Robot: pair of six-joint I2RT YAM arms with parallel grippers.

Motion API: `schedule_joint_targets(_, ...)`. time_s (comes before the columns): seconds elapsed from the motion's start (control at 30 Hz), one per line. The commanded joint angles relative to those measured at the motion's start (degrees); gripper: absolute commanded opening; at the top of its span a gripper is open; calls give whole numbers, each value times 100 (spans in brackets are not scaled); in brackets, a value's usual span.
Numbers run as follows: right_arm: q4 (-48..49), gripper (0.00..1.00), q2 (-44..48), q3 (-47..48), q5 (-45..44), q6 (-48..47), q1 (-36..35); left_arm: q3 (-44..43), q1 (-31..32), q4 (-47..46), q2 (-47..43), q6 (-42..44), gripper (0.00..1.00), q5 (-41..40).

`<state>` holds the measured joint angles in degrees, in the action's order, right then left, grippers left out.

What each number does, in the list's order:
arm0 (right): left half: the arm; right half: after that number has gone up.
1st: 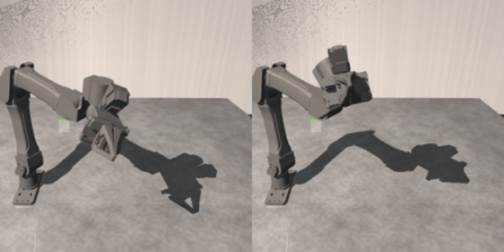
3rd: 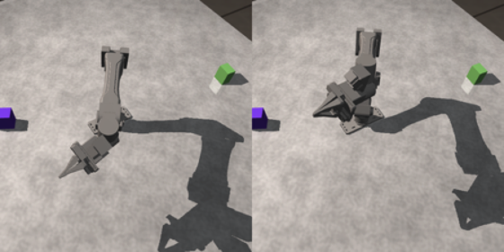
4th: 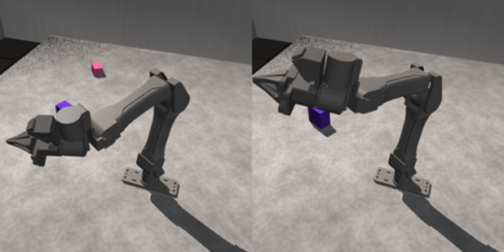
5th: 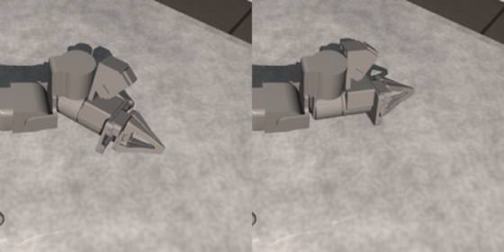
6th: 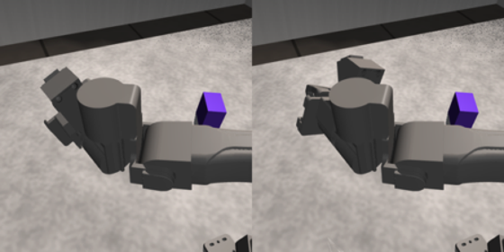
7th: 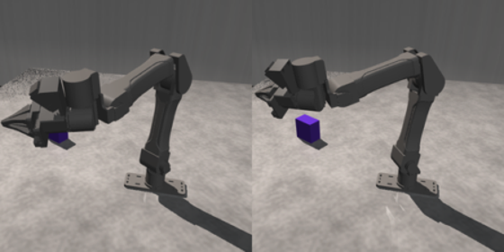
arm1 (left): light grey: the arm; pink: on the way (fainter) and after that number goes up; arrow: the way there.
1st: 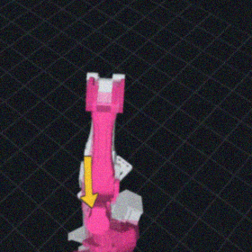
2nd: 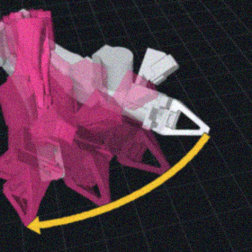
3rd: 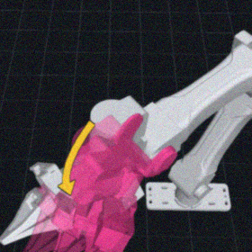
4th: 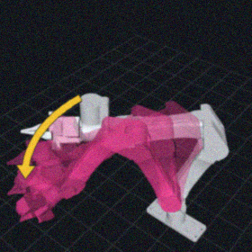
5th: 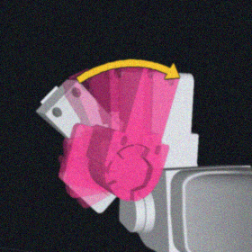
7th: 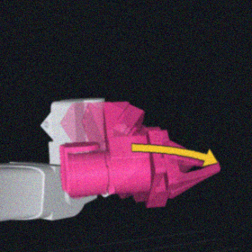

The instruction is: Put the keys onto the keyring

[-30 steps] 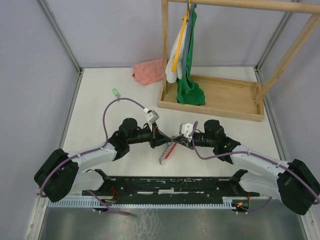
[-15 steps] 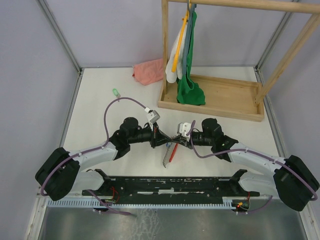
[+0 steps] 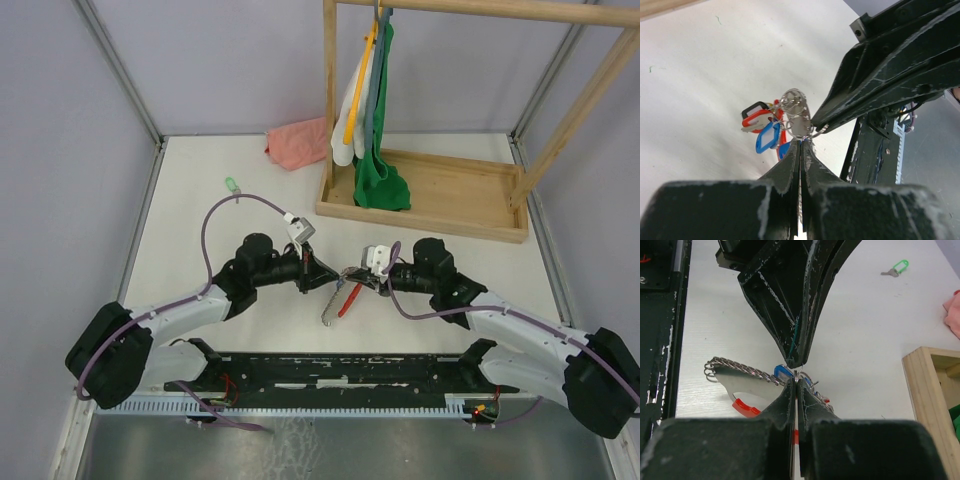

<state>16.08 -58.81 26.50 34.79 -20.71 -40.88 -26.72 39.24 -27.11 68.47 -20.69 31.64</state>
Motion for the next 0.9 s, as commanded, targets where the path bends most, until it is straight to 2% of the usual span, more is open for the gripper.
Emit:
schedule_joint_targets(0.0,1002,1,395,-131,18,401,13,-60,-93,199,-29,68,3,-202)
schedule_joint_targets(0.2,2002,1,301,-211,227,896,19,-141,-17,-236,303,-142,3,227)
schedule_joint_targets(0.37,2114,1,26,-120,167,969,17,-199,170,-651,548,-272,6,281)
schedule_joint_targets(0.47,1802,1,55,-83,-85,863,18,-76,152,-411,277,-105,14,-365)
schedule_joint_targets(0.67,1042,1,92,58,-576,801,14,313,119,134,-819,299,37,-2041)
schedule_joint_targets(0.87,537,1,-70,300,-824,1164,9,806,117,384,-1797,578,46,-3602)
